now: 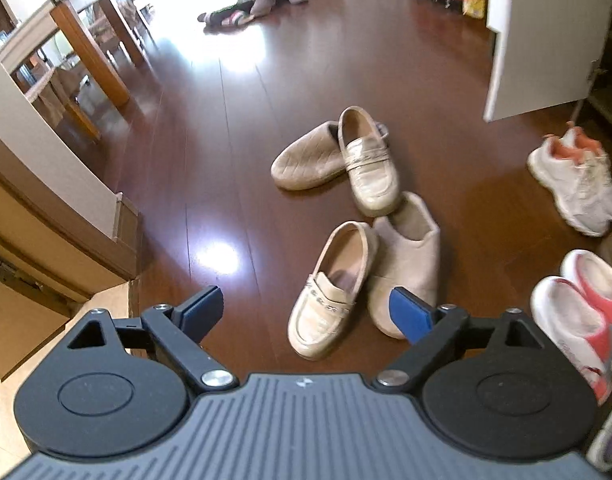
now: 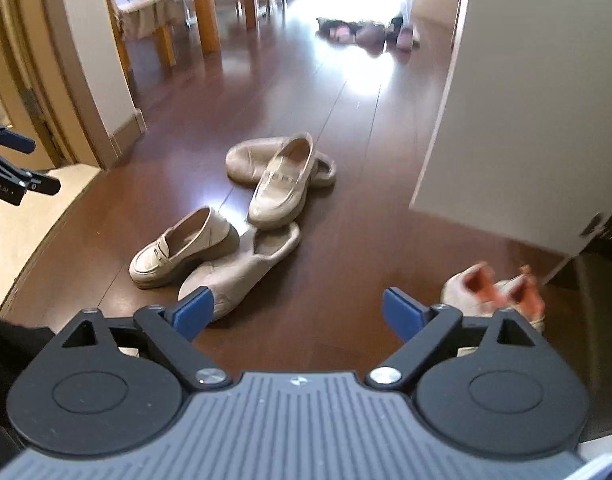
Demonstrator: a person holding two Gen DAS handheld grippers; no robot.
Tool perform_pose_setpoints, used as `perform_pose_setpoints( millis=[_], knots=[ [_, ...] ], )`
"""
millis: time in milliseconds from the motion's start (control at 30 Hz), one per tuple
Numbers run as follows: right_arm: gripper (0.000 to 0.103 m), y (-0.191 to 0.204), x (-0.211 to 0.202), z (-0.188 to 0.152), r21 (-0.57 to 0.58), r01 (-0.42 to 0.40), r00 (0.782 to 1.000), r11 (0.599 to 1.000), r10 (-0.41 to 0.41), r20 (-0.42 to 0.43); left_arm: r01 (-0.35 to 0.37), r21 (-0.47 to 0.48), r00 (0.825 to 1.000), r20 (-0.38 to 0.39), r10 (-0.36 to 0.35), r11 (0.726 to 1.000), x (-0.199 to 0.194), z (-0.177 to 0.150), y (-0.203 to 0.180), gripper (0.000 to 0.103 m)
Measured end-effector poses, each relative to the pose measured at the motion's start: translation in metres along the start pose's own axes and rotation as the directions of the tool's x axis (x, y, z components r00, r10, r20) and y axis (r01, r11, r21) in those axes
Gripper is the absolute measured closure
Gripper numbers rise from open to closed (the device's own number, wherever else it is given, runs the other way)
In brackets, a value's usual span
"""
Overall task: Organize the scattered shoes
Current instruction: 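Move both grippers toward the beige patent loafers, then grasp the beige loafer heel with the right gripper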
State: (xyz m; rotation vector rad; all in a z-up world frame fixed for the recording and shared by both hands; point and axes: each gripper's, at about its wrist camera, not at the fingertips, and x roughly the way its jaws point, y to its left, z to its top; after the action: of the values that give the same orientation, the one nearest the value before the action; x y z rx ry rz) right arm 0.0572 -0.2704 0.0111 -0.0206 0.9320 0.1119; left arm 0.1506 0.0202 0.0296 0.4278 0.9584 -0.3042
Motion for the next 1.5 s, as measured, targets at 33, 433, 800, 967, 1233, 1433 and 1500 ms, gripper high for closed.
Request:
perform_pose_setpoints(
  millis=[33, 433, 800, 967, 1233, 1433, 1500],
  knots=[
    [0.021, 0.004, 0.017, 0.003, 0.003, 0.002, 1.000, 1.000, -0.001, -0.018, 0.004, -0.010, 1.000, -0.005, -0.004, 1.000, 0.013, 0.004, 0.003, 0.011],
    [0.045, -0.024, 0.220, 0.067, 0.088, 0.035, 0.999, 0.995, -0.032, -0.043, 0.112, -0.131, 0.994, 0.034, -0.108, 0.985, 0.178, 0.060, 0.006, 0.017],
    [0.051, -0.049, 0.349, 0.150, 0.098, -0.012, 0.997, 0.995, 0.004, 0.082, 0.045, 0.014, 0.988, 0.146, -0.046, 0.999, 0.255, 0.069, -0.031, 0.018],
    [0.052, -0.026, 0.396, 0.179, -0.038, 0.061, 0.987, 0.997, -0.055, 0.148, -0.022, -0.055, 0.986, 0.166, 0.030, 0.998, 0.267, 0.066, 0.002, 0.018],
    [0.098, -0.009, 0.470, 0.183, -0.031, 0.110, 0.990, 0.993, -0.107, 0.096, -0.078, -0.135, 0.994, 0.064, 0.088, 0.988, 0.281, 0.046, 0.041, 0.018],
    [0.098, -0.025, 0.417, 0.164, 0.122, -0.018, 0.969, 0.992, -0.013, 0.246, -0.069, -0.132, 0.994, 0.073, 0.079, 0.989, 0.270, 0.045, 0.039, 0.018],
    [0.098, -0.033, 0.389, 0.156, 0.146, -0.072, 0.957, 0.987, 0.027, 0.289, -0.051, -0.123, 0.994, 0.089, 0.062, 0.991, 0.262, 0.046, 0.031, 0.018]
  ],
)
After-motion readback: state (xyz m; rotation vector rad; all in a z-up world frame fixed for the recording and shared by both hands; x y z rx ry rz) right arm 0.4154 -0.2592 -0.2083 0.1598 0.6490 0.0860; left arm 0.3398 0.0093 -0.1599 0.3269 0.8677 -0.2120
